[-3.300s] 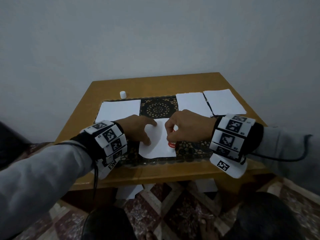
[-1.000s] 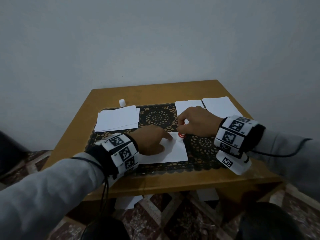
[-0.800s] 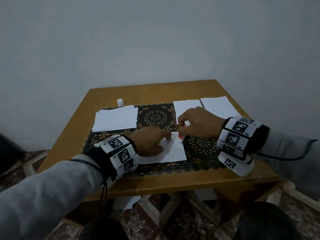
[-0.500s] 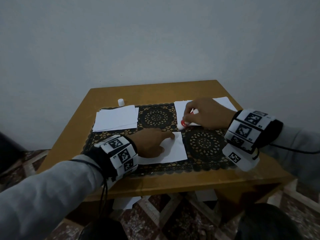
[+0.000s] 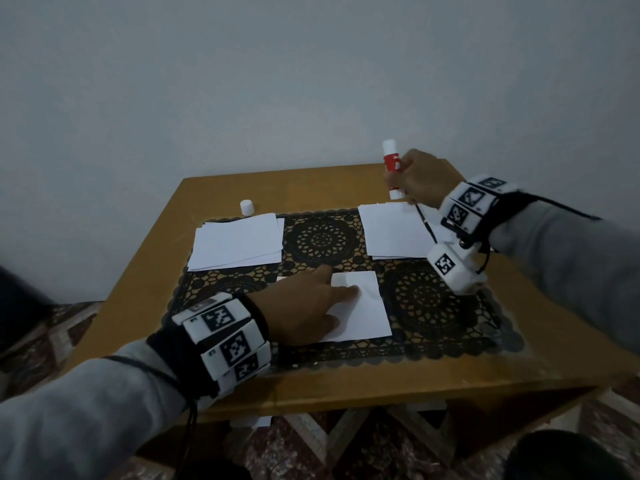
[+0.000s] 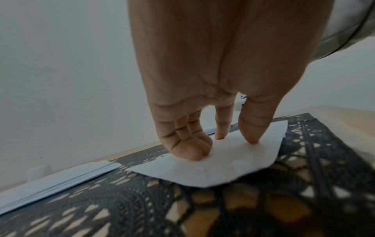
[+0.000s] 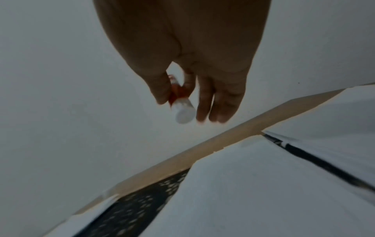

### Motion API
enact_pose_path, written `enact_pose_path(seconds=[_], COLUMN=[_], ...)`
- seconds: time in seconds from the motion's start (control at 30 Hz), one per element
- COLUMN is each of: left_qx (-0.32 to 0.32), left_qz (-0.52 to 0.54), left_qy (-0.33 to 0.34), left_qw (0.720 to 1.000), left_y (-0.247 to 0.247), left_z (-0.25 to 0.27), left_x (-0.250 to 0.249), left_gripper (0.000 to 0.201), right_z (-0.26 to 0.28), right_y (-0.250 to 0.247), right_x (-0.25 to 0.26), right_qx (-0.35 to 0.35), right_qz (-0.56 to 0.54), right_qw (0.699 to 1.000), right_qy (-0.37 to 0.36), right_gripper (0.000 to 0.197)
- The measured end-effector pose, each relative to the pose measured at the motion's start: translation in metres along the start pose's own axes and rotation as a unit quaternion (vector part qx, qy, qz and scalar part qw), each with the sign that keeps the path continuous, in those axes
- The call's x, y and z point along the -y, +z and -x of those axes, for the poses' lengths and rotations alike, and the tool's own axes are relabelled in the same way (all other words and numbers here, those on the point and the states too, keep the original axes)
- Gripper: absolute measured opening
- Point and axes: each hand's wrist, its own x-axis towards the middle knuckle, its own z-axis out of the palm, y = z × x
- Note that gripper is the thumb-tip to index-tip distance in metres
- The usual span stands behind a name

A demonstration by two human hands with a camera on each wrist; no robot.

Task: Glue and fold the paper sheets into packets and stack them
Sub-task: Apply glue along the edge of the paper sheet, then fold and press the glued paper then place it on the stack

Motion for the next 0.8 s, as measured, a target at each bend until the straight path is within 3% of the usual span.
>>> enact_pose_path(seconds=[0.07,0.23,0.4,0.5,0.7,0.8], left_qx=[0.001,0.001,0.004,0.011,0.023,0.031], left_qz=[0.011,0.029,0.015,0.015,0.015,0.009], left_qy=[-0.001,0.002,0.005,0.005,-0.001,-0.005], left_qw=[1.0,1.0,1.0,1.0,1.0,0.999], left_y=[0.001,0.006,0.006,0.006,0.006,0.005], left_z=[0.0,0.0,0.0,-0.001,-0.001,0.0], left_x=[0.002,0.004,0.003,0.003,0.004,0.004], left_gripper=[0.06,0.061,0.062,0.062,0.063,0.063], right_z=[-0.019,-0.056,-0.066,-0.069,-0.072,-0.068], right_y=[0.01,0.034,0.062,0.063,0.052,0.036], right_x=[-0.001,0.001,0.006,0.005,0.006,0.007], right_qx=[-0.023,-0.004,-0.046,-0.019,0.074,0.058], right_qz=[0.034,0.1,0.17,0.166,0.174,0.191], right_qw=[0.999,0.995,0.983,0.985,0.982,0.98], right_qy=[-0.012,-0.001,-0.053,-0.05,-0.009,-0.005], right_gripper=[0.021,0.029,0.014,0.009,0.033,0.045])
